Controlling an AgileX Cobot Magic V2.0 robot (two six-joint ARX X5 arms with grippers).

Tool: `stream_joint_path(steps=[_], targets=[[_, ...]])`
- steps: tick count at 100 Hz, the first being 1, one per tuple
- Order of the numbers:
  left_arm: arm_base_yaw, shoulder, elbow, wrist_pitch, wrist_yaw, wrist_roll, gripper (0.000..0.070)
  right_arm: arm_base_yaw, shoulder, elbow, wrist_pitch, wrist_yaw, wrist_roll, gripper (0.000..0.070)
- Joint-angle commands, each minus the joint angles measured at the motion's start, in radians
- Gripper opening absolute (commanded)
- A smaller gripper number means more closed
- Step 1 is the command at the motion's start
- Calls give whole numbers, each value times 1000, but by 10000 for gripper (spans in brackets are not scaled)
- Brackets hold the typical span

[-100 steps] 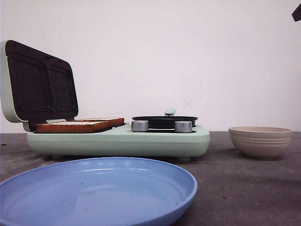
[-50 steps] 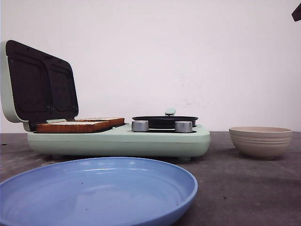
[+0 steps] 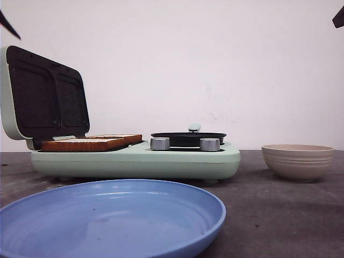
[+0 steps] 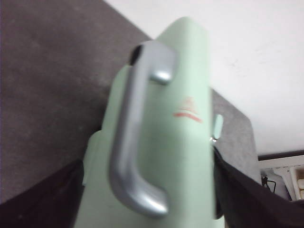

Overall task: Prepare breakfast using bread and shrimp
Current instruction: 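Move the left gripper to the press lid handle and grasp it, then pull the lid down with the left gripper to close the press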

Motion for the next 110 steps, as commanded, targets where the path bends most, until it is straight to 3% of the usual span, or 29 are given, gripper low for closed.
stream_joint_path(steps=[1,26,43,87,94,102,110], targets=[[4,23,16,26,10,31,482,4,4,2,9,0,-6,266],[4,98,16,103,13,42,482,4,4,2,9,0,-5,266],[2,150,16,145,85,43,483,4,4,2,9,1,-5,266],[-3,183,16,182,143,43,471,4,4,2,8,1,-5,266],[-5,183,16,182,149,44,451,4,4,2,8,1,-5,266],[-6,183,16,188,168,45,350,4,4,2,8,1,-5,266],[-6,183,16,193,187,44,297,4,4,2,8,1,-5,266]])
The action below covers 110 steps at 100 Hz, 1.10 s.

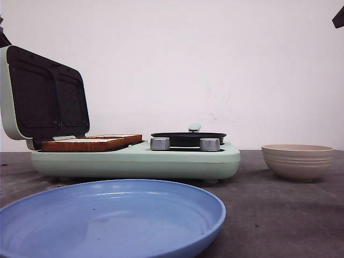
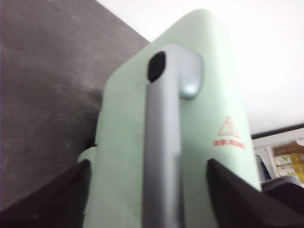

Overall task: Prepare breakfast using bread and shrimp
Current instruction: 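Pull the lid down with the left gripper to close the press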

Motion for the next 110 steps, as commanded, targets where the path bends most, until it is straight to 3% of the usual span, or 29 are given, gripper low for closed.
stream_joint_path(steps=[1,11,27,71,110], targets=[[-3,21,16,8,27,16,293,4,4,2,8,1,-5,266],[-4,21,16,8,35,12,205,4,4,2,8,0,-5,266],[-9,21,16,17,71,12,2,4,4,2,8,0,-5,266],[-109,20,19,50,68,-18,3,4,4,2,8,1,-5,265],[-257,19,20,45,-33,-18,3,4,4,2,8,0,-5,265]])
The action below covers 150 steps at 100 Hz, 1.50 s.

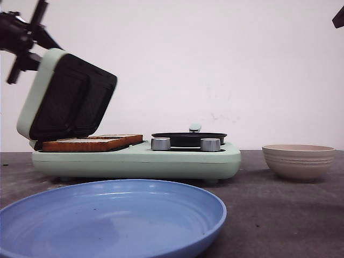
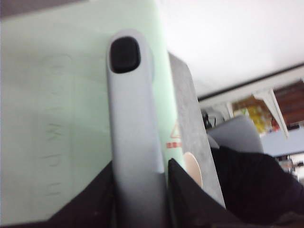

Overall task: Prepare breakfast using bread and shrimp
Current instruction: 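Pull the lid down with the left gripper to close the press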

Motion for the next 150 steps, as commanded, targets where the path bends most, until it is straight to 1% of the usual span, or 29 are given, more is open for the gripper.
stream_joint_path(steps=[1,27,41,51,57,73,88,104,120,125,136,150], targets=[[-15,37,10,18,-45,79,3,4,4,2,8,0,-5,265],[-106,37,10,14,-144,81,3,4,4,2,9,0,-5,265],[-152,37,10,8,-185,96,3,4,4,2,9,0,-5,265],[-186,37,10,-7,-234,118,3,4,4,2,9,0,-5,265],[-208,37,10,-27,-279,153,3,4,4,2,9,0,-5,265],[-259,37,10,-107,-436,254,3,4,4,2,9,0,-5,265],[-297,37,10,-162,-565,332,3,4,4,2,9,0,-5,265],[-330,37,10,-193,-716,386,3,4,4,2,9,0,-5,265],[-352,38,10,-192,-811,414,3,4,4,2,9,0,-5,265],[-357,39,10,-190,-833,422,3,4,4,2,9,0,-5,265],[-363,43,10,-191,-854,437,3,4,4,2,9,0,-5,265],[-366,54,10,-188,-856,440,3,4,4,2,9,0,-5,265]])
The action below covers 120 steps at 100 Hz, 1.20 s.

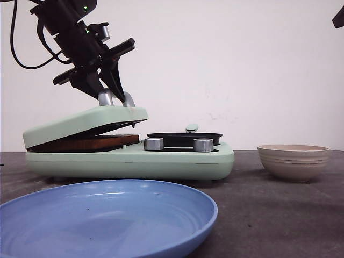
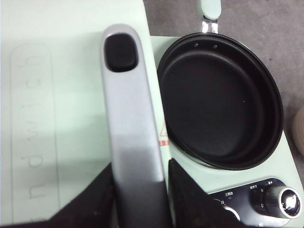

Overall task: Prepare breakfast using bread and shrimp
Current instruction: 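Pull the lid down with the left gripper to close the press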

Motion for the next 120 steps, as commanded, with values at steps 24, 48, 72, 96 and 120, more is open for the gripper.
stream_joint_path(steps=[24,48,72,96,120], targets=[[31,97,5,-23,-104,136,3,4,4,2,8,0,-5,265],[18,120,5,-3,-104,136,3,4,4,2,7,0,-5,265],[6,120,5,0,-103,136,26,4,4,2,7,0,-5,265],[6,119,5,-3,-84,131,327,4,4,2,7,0,-5,265],[10,102,13,-6,-53,129,481,4,4,2,7,0,-5,265]])
